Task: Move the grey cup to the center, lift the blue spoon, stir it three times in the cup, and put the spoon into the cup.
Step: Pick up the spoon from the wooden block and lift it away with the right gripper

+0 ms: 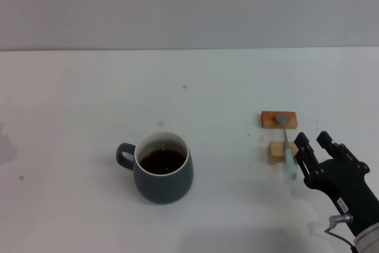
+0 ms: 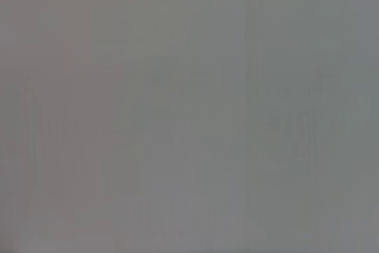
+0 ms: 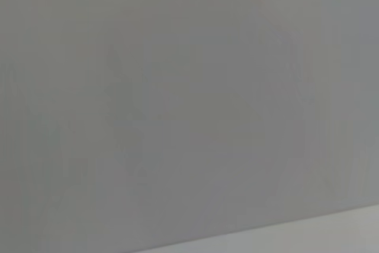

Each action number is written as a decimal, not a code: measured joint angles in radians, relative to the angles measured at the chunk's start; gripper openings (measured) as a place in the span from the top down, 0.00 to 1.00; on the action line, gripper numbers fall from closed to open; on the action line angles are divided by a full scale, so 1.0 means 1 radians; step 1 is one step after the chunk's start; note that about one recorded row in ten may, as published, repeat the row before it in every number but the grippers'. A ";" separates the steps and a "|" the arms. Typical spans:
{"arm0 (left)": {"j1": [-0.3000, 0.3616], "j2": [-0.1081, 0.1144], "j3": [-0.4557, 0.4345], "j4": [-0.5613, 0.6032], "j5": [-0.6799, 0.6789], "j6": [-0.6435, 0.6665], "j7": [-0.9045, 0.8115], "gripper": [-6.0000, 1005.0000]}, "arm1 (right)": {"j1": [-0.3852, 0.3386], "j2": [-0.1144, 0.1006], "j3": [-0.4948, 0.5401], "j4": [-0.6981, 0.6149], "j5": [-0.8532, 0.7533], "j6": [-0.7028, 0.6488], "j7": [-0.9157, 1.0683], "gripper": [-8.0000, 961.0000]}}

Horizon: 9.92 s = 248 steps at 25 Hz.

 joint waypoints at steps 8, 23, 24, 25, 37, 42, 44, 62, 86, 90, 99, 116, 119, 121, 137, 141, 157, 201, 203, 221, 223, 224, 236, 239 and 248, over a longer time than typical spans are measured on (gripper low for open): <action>-0.002 0.000 0.000 -0.001 0.000 0.000 0.003 1.00 | -0.001 0.002 -0.001 -0.034 0.011 -0.002 0.003 0.53; -0.006 -0.002 -0.001 -0.002 0.001 0.006 0.003 1.00 | 0.006 0.002 -0.042 -0.040 0.025 -0.005 0.008 0.53; -0.006 -0.003 -0.001 -0.002 0.001 0.006 0.003 1.00 | 0.006 0.002 -0.046 -0.040 0.033 -0.008 0.008 0.53; -0.006 -0.003 -0.001 -0.002 0.001 0.006 0.003 1.00 | 0.006 0.002 -0.052 -0.042 0.043 -0.015 0.008 0.53; -0.002 -0.002 -0.001 -0.003 0.001 0.011 0.003 1.00 | 0.011 -0.005 -0.094 -0.071 0.083 -0.091 0.009 0.53; 0.002 0.000 -0.001 -0.005 0.001 0.016 0.003 1.00 | 0.037 -0.016 -0.099 -0.074 0.068 -0.070 0.016 0.53; 0.002 0.000 -0.001 -0.005 0.001 0.018 0.003 1.00 | 0.054 -0.025 -0.108 -0.081 0.067 -0.062 0.035 0.52; 0.004 0.000 -0.001 -0.014 0.001 0.022 0.003 1.00 | 0.095 -0.048 -0.108 -0.132 0.067 -0.068 0.155 0.27; 0.029 -0.001 -0.001 -0.078 0.003 0.007 0.054 1.00 | 0.127 -0.031 -0.113 -0.186 0.054 -0.041 0.155 0.27; 0.032 -0.001 -0.005 -0.079 0.016 0.007 0.054 1.00 | 0.131 -0.027 -0.115 -0.195 0.053 -0.044 0.154 0.27; 0.033 0.000 -0.007 -0.082 0.017 0.008 0.054 1.00 | 0.137 -0.018 -0.115 -0.211 0.053 -0.043 0.154 0.28; 0.038 0.000 -0.010 -0.091 0.022 0.007 0.054 1.00 | 0.141 -0.014 -0.112 -0.218 0.054 -0.040 0.153 0.28; 0.038 0.002 -0.010 -0.091 0.022 0.007 0.054 1.00 | 0.140 -0.007 -0.105 -0.234 0.060 -0.040 0.153 0.28; 0.038 0.003 -0.010 -0.091 0.023 0.007 0.054 1.00 | 0.141 -0.004 -0.103 -0.244 0.064 -0.042 0.153 0.27; 0.044 0.015 -0.010 -0.103 0.024 0.006 0.055 1.00 | 0.136 0.000 -0.084 -0.228 0.066 -0.031 0.108 0.28; 0.044 0.015 -0.010 -0.103 0.024 0.006 0.055 1.00 | 0.139 0.001 -0.086 -0.227 0.066 -0.027 0.108 0.28; 0.048 0.015 -0.010 -0.103 0.024 0.010 0.055 1.00 | 0.150 0.002 -0.100 -0.226 0.066 -0.017 0.107 0.32; 0.047 0.030 -0.011 -0.119 0.024 0.007 0.056 1.00 | 0.108 -0.005 -0.078 -0.205 0.062 -0.013 0.104 0.74; 0.049 0.031 -0.012 -0.119 0.024 0.007 0.056 1.00 | 0.109 -0.005 -0.078 -0.203 0.062 -0.014 0.104 0.75; 0.050 0.029 -0.011 -0.118 0.024 0.003 0.057 1.00 | 0.115 -0.005 -0.078 -0.201 0.057 -0.008 0.102 0.84; 0.049 0.029 -0.011 -0.118 0.024 0.003 0.057 1.00 | 0.116 -0.005 -0.078 -0.201 0.057 -0.007 0.102 0.84; 0.049 0.029 -0.011 -0.118 0.024 0.003 0.057 1.00 | 0.117 -0.005 -0.078 -0.201 0.056 -0.007 0.101 0.84; 0.042 0.030 -0.011 -0.108 0.024 -0.002 0.057 1.00 | 0.122 -0.005 -0.086 -0.189 0.056 -0.006 0.056 0.84; 0.042 0.030 -0.011 -0.107 0.024 -0.003 0.057 1.00 | 0.123 -0.008 -0.087 -0.183 0.056 -0.006 0.055 0.84; 0.042 0.029 -0.011 -0.107 0.024 -0.004 0.057 1.00 | 0.124 -0.009 -0.087 -0.175 0.056 -0.006 0.054 0.88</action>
